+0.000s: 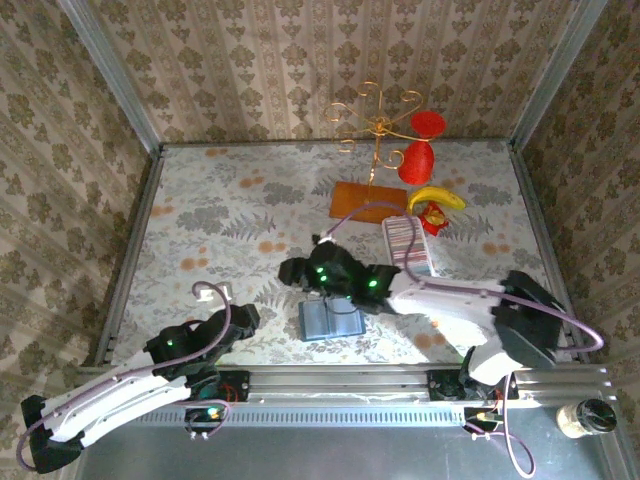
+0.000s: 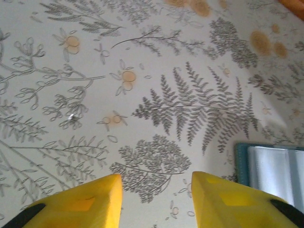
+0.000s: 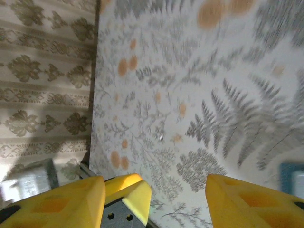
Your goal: Put the credit cards into the card holder
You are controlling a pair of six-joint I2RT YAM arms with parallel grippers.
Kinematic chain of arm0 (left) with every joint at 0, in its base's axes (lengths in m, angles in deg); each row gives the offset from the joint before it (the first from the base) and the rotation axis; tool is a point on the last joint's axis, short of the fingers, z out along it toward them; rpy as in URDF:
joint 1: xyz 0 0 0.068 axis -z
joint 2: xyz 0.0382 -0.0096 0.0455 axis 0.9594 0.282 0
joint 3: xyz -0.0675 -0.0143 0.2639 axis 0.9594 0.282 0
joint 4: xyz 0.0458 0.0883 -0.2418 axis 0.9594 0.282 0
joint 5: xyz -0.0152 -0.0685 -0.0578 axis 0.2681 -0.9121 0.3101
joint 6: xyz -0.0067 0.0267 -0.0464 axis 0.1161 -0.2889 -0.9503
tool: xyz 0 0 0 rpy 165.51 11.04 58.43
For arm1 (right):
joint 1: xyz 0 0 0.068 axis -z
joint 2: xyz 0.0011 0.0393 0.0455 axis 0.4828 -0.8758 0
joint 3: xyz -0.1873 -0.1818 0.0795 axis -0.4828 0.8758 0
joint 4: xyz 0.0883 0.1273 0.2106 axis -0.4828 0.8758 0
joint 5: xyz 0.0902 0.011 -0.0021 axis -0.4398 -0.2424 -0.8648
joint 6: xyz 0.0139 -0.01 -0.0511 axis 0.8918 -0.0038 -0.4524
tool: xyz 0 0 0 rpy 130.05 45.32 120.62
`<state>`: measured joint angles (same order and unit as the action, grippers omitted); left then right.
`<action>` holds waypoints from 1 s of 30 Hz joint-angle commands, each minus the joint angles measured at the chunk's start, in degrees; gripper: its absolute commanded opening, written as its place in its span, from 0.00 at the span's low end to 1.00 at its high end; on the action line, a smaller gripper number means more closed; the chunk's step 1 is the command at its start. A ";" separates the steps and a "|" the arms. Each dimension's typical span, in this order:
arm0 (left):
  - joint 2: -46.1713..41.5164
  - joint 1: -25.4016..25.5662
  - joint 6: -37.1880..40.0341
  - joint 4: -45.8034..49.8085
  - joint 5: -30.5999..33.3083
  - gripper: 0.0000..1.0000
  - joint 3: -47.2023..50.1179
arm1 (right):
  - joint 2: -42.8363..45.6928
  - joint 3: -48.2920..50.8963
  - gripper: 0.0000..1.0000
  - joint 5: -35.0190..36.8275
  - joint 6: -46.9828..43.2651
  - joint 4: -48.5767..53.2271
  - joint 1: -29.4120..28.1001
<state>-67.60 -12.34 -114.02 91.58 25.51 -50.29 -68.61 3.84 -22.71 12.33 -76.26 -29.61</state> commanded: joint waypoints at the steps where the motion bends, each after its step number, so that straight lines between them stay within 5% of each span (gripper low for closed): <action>1: 1.12 -0.61 3.65 -8.85 -2.83 0.48 0.42 | 11.13 2.85 0.58 1.54 -19.33 9.06 4.17; 6: 9.68 -1.44 8.15 -20.94 -11.10 0.58 -0.13 | 25.50 3.81 0.59 -1.99 -66.40 24.64 8.37; 8: 14.85 -2.23 9.13 -23.44 -14.53 0.60 -1.53 | 29.01 3.10 0.68 -1.65 -87.14 36.25 8.61; 12: 23.73 -5.06 10.67 -29.85 -21.95 0.60 -3.12 | 32.41 7.14 0.74 0.24 -112.08 51.16 14.78; 18: 30.34 -7.67 11.84 -35.76 -27.66 0.59 -3.68 | 31.02 16.06 0.75 -1.12 -125.96 42.97 27.33; 30: 31.65 -9.11 13.06 -37.00 -31.34 0.59 -2.68 | 23.93 20.40 0.76 -0.99 -133.49 31.04 32.68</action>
<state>-36.06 -20.89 -102.37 55.69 -4.00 -52.43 -43.87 22.81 -23.19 -117.59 -42.87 2.65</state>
